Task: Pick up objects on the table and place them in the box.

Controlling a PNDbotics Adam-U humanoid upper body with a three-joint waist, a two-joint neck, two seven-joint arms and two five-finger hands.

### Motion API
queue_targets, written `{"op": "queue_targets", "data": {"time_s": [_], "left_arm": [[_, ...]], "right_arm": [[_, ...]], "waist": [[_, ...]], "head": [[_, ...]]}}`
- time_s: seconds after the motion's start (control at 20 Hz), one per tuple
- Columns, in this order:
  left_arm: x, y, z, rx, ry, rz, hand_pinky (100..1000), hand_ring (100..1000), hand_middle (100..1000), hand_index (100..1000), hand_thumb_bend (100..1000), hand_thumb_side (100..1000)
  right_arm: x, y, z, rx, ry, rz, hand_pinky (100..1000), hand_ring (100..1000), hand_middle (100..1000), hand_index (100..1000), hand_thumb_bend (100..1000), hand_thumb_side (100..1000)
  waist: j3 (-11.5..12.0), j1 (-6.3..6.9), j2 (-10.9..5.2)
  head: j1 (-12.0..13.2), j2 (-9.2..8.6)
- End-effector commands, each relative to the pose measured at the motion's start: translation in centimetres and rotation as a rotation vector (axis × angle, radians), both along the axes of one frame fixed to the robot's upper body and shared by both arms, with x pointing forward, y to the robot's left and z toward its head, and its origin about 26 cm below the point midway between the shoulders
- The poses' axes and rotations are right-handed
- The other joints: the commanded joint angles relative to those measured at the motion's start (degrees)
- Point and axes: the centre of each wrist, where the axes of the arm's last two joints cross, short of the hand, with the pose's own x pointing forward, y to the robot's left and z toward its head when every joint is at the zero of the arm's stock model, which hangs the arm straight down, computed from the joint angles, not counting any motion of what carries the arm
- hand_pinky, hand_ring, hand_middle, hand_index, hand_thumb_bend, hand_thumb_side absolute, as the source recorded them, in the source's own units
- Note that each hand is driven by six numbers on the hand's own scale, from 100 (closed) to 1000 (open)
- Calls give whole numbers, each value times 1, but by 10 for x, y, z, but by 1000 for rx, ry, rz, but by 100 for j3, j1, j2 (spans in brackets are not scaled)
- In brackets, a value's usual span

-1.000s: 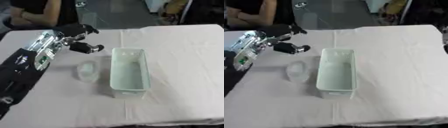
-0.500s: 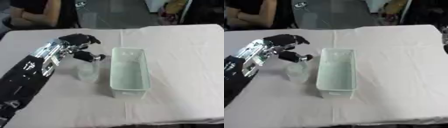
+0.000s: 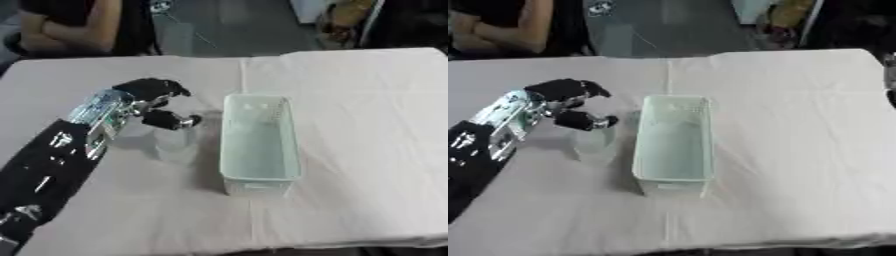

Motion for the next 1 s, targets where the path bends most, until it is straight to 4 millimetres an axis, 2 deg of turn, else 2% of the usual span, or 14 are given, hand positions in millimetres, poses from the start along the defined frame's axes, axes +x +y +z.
{"op": "queue_targets", "data": {"time_s": [0.05, 0.35, 0.6, 1.0], "left_arm": [[3, 6, 5, -27, -17, 13, 810, 882, 885, 949, 990, 1000], [4, 6, -3, -71, 9, -6, 808, 877, 884, 934, 998, 1000], [4, -2, -3, -100, 10, -37, 806, 870, 878, 931, 1000, 999], [5, -7, -4, -58, 39, -58, 802, 862, 860, 931, 998, 1000]], "right_arm": [[-1, 2, 8, -6, -27, 12, 705, 885, 985, 1000, 100, 615], [-1, 2, 8, -5, -26, 16, 705, 885, 985, 1000, 100, 618], [-1, 3, 8, -6, -26, 19, 705, 885, 985, 1000, 100, 619], [-1, 4, 9, -4, -29, 21, 705, 885, 984, 1000, 100, 617]], "waist": [[-12, -10, -38], [-18, -12, -21], [-23, -14, -9], [-41, -5, -6]], "head": [[-32, -4], [-49, -4], [-51, -4], [-51, -4]]}}
